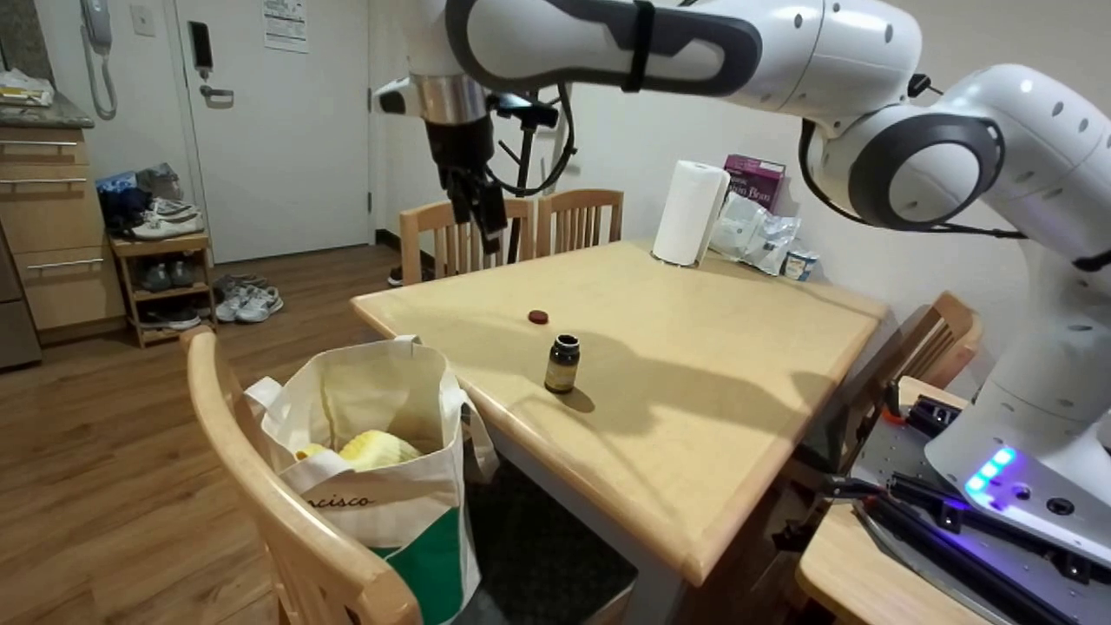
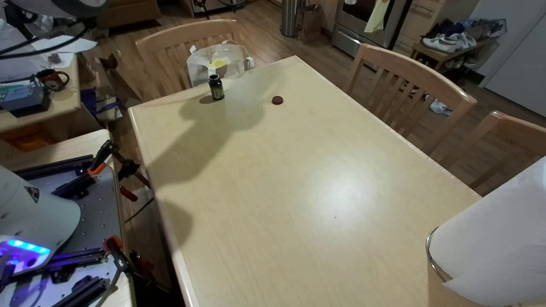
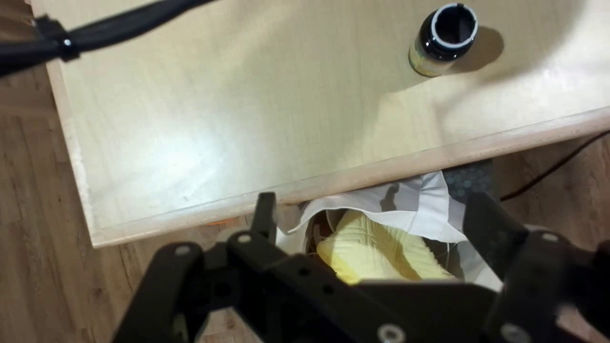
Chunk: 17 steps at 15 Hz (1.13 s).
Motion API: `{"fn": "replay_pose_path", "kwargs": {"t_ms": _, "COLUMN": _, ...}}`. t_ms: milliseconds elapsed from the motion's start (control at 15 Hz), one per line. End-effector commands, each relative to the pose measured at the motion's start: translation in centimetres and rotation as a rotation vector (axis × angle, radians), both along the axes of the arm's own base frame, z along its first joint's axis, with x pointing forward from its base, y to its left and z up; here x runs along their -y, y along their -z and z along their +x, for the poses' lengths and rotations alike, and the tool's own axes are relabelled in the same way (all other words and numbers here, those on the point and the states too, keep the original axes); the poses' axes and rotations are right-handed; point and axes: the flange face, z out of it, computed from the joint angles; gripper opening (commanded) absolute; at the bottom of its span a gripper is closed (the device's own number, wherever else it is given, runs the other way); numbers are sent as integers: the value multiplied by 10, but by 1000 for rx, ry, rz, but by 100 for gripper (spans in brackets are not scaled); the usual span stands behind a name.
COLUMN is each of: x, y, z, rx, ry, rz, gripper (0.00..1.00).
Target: Pick the yellow towel and put it inside the bag
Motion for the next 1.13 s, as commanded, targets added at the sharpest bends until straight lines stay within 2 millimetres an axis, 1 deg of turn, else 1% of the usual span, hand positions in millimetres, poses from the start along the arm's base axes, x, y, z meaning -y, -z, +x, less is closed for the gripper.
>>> {"fn": "replay_pose_path", "kwargs": {"t_ms": 0, "x": 43, "y": -50, "z": 21, "rx": -36, "ry": 132, "rz": 128, "gripper": 100}}
{"fn": "replay_pose_path", "kwargs": {"t_ms": 200, "x": 66, "y": -70, "z": 36, "rx": -27, "ry": 246, "rz": 231, "gripper": 100}}
{"fn": "replay_pose_path", "kwargs": {"t_ms": 333, "x": 69, "y": -75, "z": 42, "rx": -13, "ry": 327, "rz": 294, "gripper": 100}}
{"fn": "replay_pose_path", "kwargs": {"t_ms": 400, "x": 66, "y": -76, "z": 43, "rx": -2, "ry": 367, "rz": 323, "gripper": 100}}
{"fn": "replay_pose_path", "kwargs": {"t_ms": 533, "x": 59, "y": -73, "z": 49, "rx": 47, "ry": 447, "rz": 372, "gripper": 100}}
{"fn": "replay_pose_path", "kwargs": {"t_ms": 800, "x": 43, "y": -56, "z": 58, "rx": 133, "ry": 626, "rz": 447, "gripper": 100}}
{"fn": "replay_pose_path", "kwargs": {"t_ms": 867, "x": 49, "y": -62, "z": 55, "rx": 125, "ry": 544, "rz": 397, "gripper": 100}}
{"fn": "replay_pose_path", "kwargs": {"t_ms": 1067, "x": 45, "y": -51, "z": 57, "rx": 139, "ry": 597, "rz": 410, "gripper": 100}}
